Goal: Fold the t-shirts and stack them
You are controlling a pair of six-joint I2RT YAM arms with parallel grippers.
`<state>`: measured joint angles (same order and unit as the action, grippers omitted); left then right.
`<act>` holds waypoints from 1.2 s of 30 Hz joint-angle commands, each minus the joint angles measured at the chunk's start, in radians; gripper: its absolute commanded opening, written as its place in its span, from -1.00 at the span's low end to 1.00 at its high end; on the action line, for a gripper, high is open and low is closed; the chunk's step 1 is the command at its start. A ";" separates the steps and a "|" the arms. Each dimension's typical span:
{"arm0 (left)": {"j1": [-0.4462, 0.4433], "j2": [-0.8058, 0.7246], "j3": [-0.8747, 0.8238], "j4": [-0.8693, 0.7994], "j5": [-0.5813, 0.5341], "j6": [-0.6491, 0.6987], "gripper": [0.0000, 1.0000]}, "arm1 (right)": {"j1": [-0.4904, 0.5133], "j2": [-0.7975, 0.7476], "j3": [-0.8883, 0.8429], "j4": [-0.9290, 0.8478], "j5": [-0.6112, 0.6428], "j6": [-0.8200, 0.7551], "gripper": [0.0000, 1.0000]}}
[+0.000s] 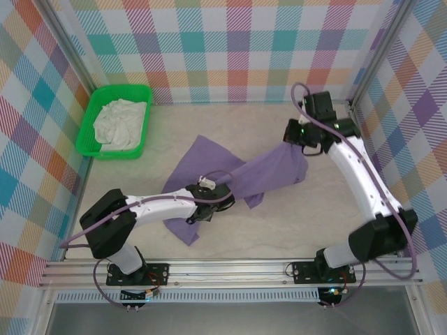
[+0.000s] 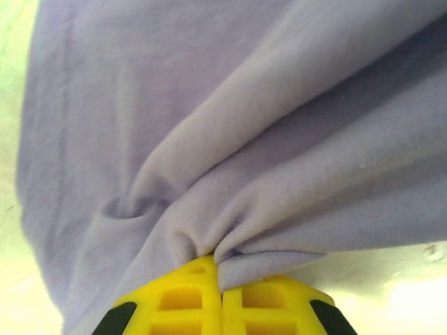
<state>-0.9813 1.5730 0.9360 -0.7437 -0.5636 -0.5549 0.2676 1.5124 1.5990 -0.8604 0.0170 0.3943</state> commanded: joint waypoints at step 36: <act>0.130 0.051 0.115 0.066 -0.121 0.097 -1.00 | 0.355 0.033 -0.566 0.275 -0.025 0.279 -0.04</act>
<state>-0.8604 1.6131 1.0458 -0.6964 -0.6888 -0.4694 0.5980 1.5269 1.0542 -0.6647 -0.0357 0.5800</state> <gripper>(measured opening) 0.047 0.482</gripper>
